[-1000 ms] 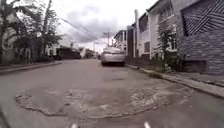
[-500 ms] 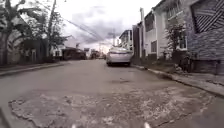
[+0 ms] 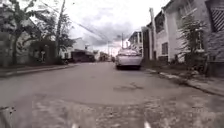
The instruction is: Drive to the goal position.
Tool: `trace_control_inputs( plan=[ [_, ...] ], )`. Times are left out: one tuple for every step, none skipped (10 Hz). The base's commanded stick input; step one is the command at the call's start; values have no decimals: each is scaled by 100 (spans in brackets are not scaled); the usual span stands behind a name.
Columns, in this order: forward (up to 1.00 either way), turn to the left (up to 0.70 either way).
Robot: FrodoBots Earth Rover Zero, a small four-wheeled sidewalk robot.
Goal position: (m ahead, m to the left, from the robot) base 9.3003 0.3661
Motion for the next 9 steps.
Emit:
trace_control_inputs(
  plan=[
    [70, 9],
    [70, 8],
    [70, 4],
    [70, 0],
    [70, 10],
    [70, 9],
    [70, 8],
    [70, 7],
    [70, 8]
  ],
)
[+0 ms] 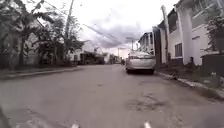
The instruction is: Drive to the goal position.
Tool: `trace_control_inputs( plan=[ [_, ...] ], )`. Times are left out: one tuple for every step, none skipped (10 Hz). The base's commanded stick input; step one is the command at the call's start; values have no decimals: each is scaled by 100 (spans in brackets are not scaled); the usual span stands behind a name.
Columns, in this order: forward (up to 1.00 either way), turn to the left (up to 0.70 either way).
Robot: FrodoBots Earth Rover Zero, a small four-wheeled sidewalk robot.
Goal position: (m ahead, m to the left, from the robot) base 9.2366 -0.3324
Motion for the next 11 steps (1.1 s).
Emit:
trace_control_inputs(
  plan=[
    [70, 8],
    [70, 7],
    [70, 7],
    [70, 6],
    [70, 5],
    [70, 4],
    [70, 3],
    [70, 3],
    [70, 4],
    [70, 6],
    [70, 7]
  ],
)
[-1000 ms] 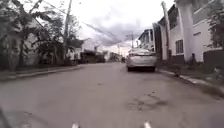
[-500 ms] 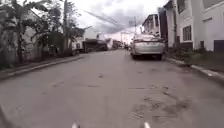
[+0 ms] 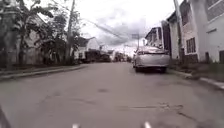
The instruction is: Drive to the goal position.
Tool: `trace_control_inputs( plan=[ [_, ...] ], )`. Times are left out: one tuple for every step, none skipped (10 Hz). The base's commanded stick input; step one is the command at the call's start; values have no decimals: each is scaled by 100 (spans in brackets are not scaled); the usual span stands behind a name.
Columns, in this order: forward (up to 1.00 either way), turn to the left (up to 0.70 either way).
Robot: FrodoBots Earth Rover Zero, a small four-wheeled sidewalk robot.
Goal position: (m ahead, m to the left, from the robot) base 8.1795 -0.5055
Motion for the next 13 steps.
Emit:
trace_control_inputs(
  plan=[
    [70, 3],
    [70, -4],
    [70, -22],
    [70, -23],
    [70, -24],
    [70, -24],
    [70, -25],
    [70, -26],
    [70, -20],
    [70, -12],
    [70, -4],
    [70, 0],
    [70, 0]
  ],
)
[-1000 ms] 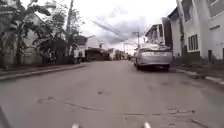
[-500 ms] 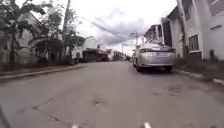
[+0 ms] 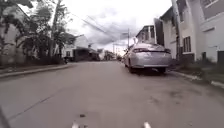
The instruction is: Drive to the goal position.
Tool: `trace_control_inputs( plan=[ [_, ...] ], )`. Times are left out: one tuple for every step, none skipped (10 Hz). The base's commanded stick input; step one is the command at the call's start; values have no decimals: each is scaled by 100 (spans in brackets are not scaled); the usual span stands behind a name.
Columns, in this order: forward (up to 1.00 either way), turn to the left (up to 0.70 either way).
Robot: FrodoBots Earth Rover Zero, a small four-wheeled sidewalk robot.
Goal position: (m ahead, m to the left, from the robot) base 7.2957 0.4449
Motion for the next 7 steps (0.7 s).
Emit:
trace_control_inputs(
  plan=[
    [70, 0],
    [70, 0],
    [70, 0],
    [70, 4],
    [70, 4],
    [70, 2],
    [70, 0]
  ],
)
